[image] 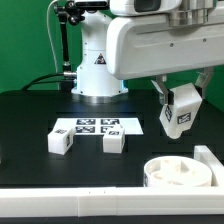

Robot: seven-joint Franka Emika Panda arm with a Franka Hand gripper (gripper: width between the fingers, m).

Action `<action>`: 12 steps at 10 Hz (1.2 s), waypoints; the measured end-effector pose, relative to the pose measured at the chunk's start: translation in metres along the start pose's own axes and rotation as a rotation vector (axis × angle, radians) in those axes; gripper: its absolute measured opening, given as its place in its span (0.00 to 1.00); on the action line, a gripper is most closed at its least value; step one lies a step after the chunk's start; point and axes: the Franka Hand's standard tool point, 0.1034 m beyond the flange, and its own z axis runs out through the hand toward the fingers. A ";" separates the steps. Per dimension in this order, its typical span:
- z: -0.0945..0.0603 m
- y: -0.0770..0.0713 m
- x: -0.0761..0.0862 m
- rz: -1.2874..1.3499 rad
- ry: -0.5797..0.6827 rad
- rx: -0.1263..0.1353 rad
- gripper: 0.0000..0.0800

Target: Assemble stool

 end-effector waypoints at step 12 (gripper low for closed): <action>0.007 -0.020 0.027 -0.154 0.484 -0.121 0.41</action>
Offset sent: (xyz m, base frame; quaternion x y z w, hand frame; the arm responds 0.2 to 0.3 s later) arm 0.0302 0.0008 0.0135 -0.1234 0.3092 -0.1336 0.9335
